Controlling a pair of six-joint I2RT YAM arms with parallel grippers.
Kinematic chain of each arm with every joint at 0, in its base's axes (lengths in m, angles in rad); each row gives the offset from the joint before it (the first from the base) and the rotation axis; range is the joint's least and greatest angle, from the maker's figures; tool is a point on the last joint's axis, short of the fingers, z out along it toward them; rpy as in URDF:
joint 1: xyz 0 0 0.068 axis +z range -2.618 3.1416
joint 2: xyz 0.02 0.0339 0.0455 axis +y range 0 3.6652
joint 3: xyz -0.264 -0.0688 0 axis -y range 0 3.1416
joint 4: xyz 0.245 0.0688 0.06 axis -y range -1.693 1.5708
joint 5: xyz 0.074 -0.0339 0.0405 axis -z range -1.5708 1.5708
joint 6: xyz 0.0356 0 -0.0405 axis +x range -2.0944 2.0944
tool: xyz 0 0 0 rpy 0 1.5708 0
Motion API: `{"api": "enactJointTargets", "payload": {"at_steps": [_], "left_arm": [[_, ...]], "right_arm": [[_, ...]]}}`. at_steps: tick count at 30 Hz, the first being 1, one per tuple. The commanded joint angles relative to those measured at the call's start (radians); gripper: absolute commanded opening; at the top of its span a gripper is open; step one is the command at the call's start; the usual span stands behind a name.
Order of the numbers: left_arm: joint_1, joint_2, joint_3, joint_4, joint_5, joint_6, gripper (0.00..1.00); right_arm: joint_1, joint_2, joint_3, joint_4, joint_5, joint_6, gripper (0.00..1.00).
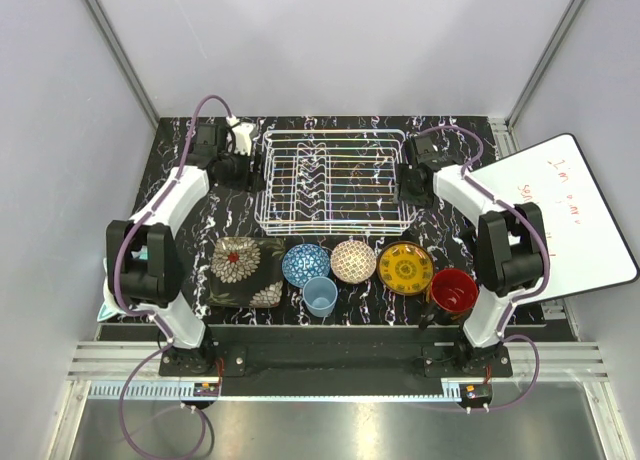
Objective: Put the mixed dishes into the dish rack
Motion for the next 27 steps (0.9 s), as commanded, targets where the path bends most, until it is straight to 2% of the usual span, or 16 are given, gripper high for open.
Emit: {"api": "enactJointTargets", "payload": {"at_steps": [1, 2, 4, 7, 17, 19, 23, 24, 27], "left_arm": [[-0.010, 0.018, -0.001, 0.073, 0.008, -0.006, 0.68], [-0.013, 0.027, -0.004, 0.076, 0.005, -0.006, 0.68], [-0.018, 0.040, -0.006, 0.085, -0.001, -0.002, 0.68], [-0.019, 0.060, -0.004, 0.091, -0.012, -0.003, 0.68], [-0.019, 0.147, 0.068, 0.116, -0.041, -0.016, 0.67], [-0.021, 0.161, 0.088, 0.113, -0.040, -0.029, 0.67], [-0.027, 0.152, 0.071, 0.113, -0.017, -0.031, 0.67], [-0.027, 0.150, 0.065, 0.113, -0.017, -0.031, 0.67], [-0.030, 0.143, 0.046, 0.122, -0.017, -0.037, 0.66]], "right_arm": [[0.012, 0.010, 0.056, 0.029, 0.008, -0.008, 0.56], [0.012, 0.024, 0.061, 0.031, 0.003, -0.008, 0.53], [0.012, 0.041, 0.081, 0.029, -0.004, -0.008, 0.35], [0.012, 0.070, 0.115, 0.029, -0.021, -0.009, 0.21], [0.012, 0.155, 0.185, 0.029, -0.057, 0.002, 0.16], [0.012, 0.162, 0.204, 0.022, -0.055, 0.000, 0.17], [0.014, 0.150, 0.205, 0.015, -0.047, -0.008, 0.29], [0.012, 0.146, 0.201, 0.015, -0.047, -0.011, 0.41], [0.012, 0.127, 0.197, 0.014, -0.044, -0.011, 0.62]]}}
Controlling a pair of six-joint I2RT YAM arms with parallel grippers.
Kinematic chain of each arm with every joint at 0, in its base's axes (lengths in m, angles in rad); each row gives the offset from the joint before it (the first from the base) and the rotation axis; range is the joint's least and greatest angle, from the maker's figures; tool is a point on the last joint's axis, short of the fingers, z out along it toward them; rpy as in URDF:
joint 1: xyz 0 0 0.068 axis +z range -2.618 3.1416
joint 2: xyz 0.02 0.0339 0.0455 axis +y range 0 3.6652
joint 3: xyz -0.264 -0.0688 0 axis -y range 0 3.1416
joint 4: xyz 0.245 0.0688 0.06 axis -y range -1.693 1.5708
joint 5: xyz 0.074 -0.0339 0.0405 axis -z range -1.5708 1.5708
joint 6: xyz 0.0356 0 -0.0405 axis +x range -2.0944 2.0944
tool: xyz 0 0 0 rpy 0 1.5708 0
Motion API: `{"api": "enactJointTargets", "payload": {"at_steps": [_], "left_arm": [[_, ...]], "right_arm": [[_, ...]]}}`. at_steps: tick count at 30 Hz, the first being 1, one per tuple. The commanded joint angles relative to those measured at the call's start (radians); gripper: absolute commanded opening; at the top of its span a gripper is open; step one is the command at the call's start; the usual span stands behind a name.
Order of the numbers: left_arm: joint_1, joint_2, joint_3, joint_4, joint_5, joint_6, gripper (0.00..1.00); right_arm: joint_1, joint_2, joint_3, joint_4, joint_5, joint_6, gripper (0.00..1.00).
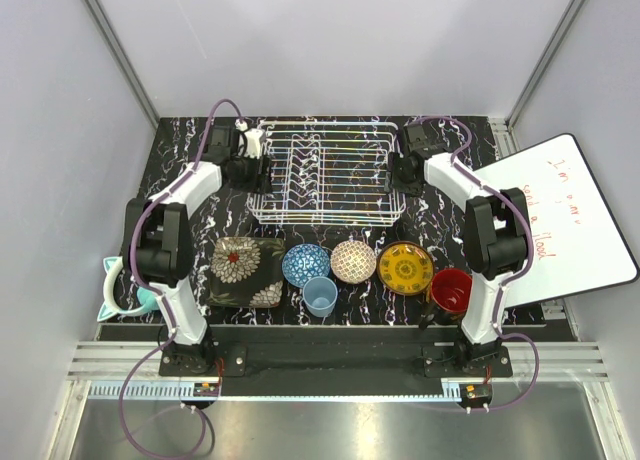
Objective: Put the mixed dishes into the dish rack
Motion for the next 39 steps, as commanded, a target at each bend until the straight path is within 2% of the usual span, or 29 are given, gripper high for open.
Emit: {"api": "enactJointTargets", "payload": {"at_steps": [1, 5, 8, 12, 14, 18, 22, 28, 39], "left_arm": [[-0.007, -0.027, 0.006, 0.047, 0.009, -0.016, 0.66], [-0.006, -0.050, 0.030, 0.052, -0.017, -0.018, 0.67], [0.003, -0.091, 0.067, 0.038, -0.051, -0.001, 0.68], [0.012, -0.197, 0.103, -0.056, -0.040, 0.077, 0.77], [0.012, -0.278, 0.095, -0.104, 0.044, 0.114, 0.81], [-0.004, -0.377, 0.052, -0.351, 0.242, 0.259, 0.82], [-0.046, -0.455, -0.177, -0.390, 0.304, 0.261, 0.78], [-0.073, -0.441, -0.308, -0.355, 0.340, 0.198, 0.74], [-0.168, -0.340, -0.319, -0.289, 0.374, 0.136, 0.68]], "right_arm": [[0.010, -0.037, 0.023, 0.007, 0.027, -0.003, 0.64], [0.010, -0.104, 0.014, 0.004, 0.077, -0.013, 0.78], [0.010, -0.167, -0.002, 0.002, 0.106, -0.023, 0.81], [0.010, -0.245, -0.055, 0.004, 0.139, -0.026, 0.81], [0.010, -0.292, -0.077, 0.004, 0.165, -0.024, 0.81], [0.011, -0.382, -0.158, 0.028, 0.217, -0.013, 0.81], [0.011, -0.448, -0.209, 0.048, 0.234, -0.007, 0.81], [0.011, -0.494, -0.249, 0.052, 0.231, 0.008, 0.80], [0.010, -0.546, -0.312, 0.041, 0.221, 0.034, 0.78]]}}
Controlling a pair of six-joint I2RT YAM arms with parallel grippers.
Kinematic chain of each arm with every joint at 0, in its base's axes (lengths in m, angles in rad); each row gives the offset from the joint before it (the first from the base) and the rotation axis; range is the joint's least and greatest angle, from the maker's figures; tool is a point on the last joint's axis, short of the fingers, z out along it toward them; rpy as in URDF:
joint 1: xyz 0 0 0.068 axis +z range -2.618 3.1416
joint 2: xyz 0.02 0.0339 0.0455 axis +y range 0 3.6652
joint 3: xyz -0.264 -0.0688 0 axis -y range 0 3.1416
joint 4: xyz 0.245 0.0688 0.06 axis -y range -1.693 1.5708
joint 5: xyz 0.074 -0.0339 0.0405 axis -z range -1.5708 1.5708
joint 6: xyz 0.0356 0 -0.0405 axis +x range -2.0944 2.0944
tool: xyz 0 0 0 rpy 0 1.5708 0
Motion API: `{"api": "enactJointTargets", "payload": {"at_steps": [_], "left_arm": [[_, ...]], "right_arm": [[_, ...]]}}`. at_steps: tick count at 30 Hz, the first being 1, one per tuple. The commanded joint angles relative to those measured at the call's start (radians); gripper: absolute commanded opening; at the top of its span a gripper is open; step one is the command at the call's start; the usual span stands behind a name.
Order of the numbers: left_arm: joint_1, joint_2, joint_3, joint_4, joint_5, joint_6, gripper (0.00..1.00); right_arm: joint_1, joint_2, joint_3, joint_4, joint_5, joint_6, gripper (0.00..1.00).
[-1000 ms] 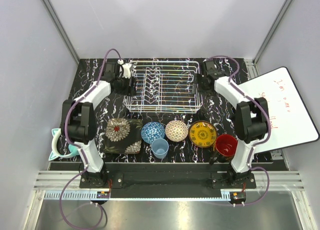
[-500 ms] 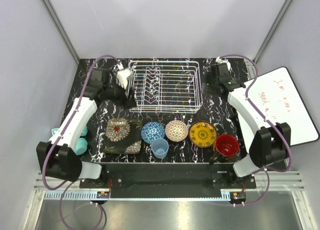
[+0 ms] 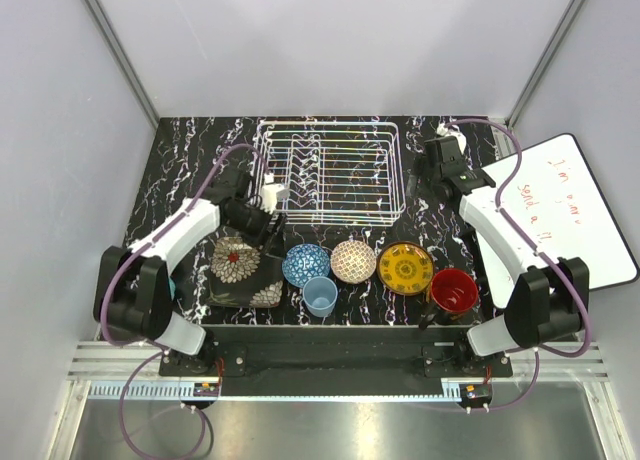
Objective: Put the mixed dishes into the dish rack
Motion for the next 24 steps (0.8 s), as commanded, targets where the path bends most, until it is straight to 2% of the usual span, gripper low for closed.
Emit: {"api": "enactJointTargets", "payload": {"at_steps": [1, 13, 18, 24], "left_arm": [[-0.047, 0.048, 0.018, 0.052, 0.049, -0.043, 0.68], [-0.058, 0.119, -0.002, 0.115, 0.002, -0.044, 0.67], [-0.070, 0.194, 0.030, 0.132, -0.023, -0.031, 0.61], [-0.096, 0.212, 0.032, 0.135, -0.040, -0.027, 0.56]], "right_arm": [[0.009, -0.050, -0.013, 0.013, 0.023, 0.018, 0.78], [0.009, -0.077, -0.021, -0.002, 0.026, 0.016, 0.76], [0.009, -0.076, -0.011, -0.008, 0.029, 0.018, 0.76], [0.008, -0.086, -0.016, -0.013, 0.038, 0.019, 0.75]]}}
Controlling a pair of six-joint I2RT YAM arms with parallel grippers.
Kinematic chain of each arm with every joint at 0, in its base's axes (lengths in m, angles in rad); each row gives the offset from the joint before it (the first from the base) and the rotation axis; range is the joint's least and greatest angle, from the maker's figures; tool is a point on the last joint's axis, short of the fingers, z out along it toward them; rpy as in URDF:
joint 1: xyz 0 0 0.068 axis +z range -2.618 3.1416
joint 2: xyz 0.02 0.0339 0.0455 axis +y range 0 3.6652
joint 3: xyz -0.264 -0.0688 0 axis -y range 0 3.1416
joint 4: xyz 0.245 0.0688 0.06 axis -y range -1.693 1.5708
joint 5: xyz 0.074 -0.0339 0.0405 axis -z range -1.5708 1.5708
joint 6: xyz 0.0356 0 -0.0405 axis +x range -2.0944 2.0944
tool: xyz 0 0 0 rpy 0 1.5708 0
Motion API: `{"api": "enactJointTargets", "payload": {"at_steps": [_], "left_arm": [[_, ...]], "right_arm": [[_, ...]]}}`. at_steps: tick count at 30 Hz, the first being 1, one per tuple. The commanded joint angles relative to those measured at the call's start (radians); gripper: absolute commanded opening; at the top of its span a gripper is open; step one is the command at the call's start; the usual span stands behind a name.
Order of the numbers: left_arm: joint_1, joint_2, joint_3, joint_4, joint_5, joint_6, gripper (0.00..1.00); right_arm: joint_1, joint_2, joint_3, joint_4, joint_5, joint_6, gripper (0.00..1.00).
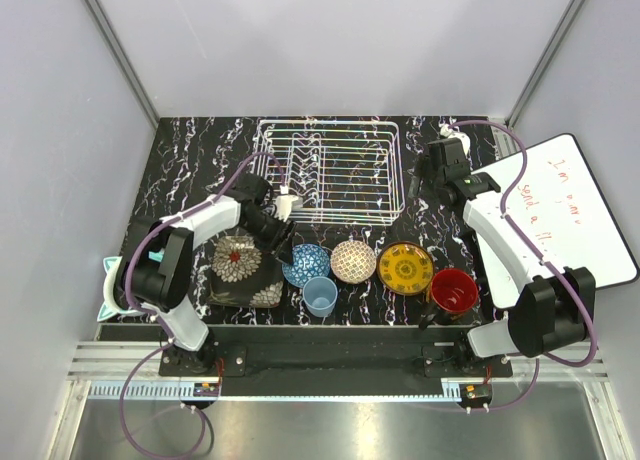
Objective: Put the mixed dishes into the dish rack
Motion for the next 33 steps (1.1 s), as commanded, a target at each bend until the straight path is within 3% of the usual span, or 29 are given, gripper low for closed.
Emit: {"api": "enactJointTargets", "payload": {"at_steps": [1, 6, 10, 11, 13, 26, 33], "left_arm": [[-0.025, -0.003, 0.032, 0.034, -0.018, 0.011, 0.55], [-0.037, -0.003, 0.026, 0.036, -0.021, 0.014, 0.47], [-0.043, -0.009, 0.038, 0.036, -0.023, 0.017, 0.22], [-0.045, -0.010, 0.045, 0.033, -0.023, 0.020, 0.09], [-0.046, -0.017, 0.052, 0.028, -0.029, 0.022, 0.00], [-0.055, -0.104, 0.133, 0.019, -0.119, 0.015, 0.00], [-0.055, -0.171, 0.285, 0.019, -0.314, 0.021, 0.00]], "right_arm": [[0.008, -0.036, 0.006, -0.004, 0.037, 0.011, 0.75], [0.008, -0.038, -0.008, -0.003, 0.027, 0.022, 0.73], [0.008, -0.039, -0.014, -0.003, 0.027, 0.024, 0.73], [0.008, -0.039, -0.014, -0.001, 0.029, 0.024, 0.73], [0.008, -0.041, -0.016, -0.003, 0.030, 0.025, 0.72], [0.008, -0.033, -0.027, 0.011, 0.007, 0.031, 0.71], [0.008, -0.028, -0.025, 0.012, 0.009, 0.027, 0.71]]}}
